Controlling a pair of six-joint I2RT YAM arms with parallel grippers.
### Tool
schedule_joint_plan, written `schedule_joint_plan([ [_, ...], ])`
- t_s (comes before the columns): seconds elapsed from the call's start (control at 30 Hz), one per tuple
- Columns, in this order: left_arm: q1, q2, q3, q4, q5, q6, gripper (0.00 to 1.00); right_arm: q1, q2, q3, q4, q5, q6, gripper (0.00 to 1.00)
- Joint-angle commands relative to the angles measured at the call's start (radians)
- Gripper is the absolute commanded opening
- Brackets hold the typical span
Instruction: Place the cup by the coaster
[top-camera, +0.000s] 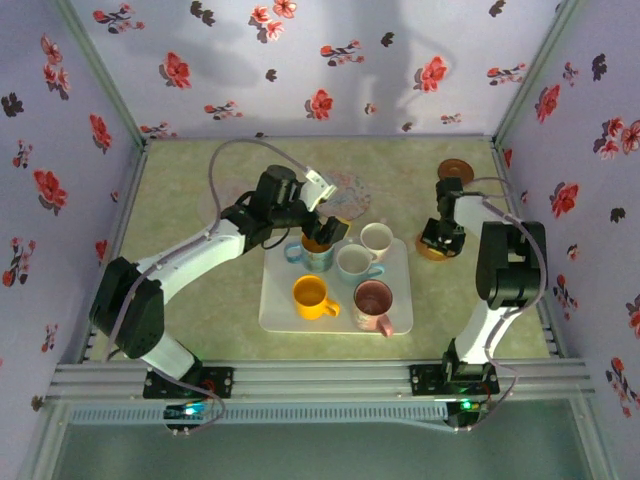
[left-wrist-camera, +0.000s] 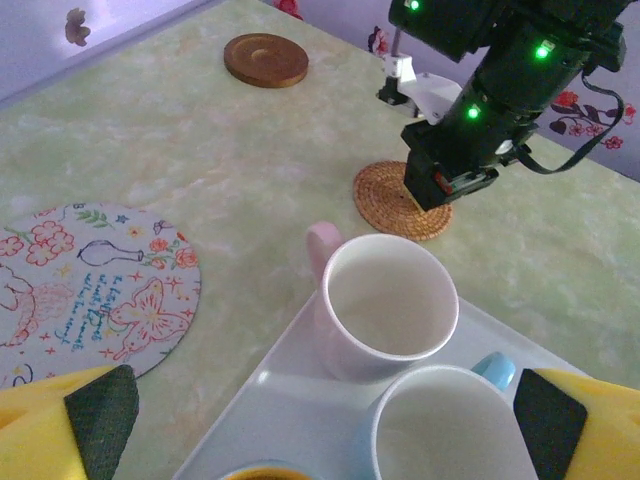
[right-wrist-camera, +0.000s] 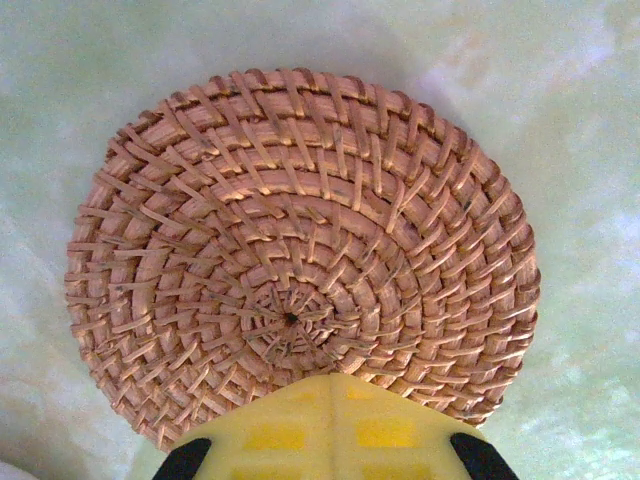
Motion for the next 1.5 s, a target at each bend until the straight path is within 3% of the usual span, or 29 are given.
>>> schedule_joint_plan([
  [0.0,-0.007,-0.01,0.041,-0.033,-0.028,-0.012,0.99,-0.004,0.08,0.007,0.064,-0.052,0.008,0.0],
  [0.67,-0.003,0.047,0.05,0.018,-0.066,-0.005,0.99,0.023,0.316,0.345,-0.035,-0.145,-0.029,0.0],
  [1.47,0.103,0.117,0.057,0.054,-0.01,0.035,1.0,0.103,0.518,0.692,-0.196,-0.132,-0.038,0.0],
])
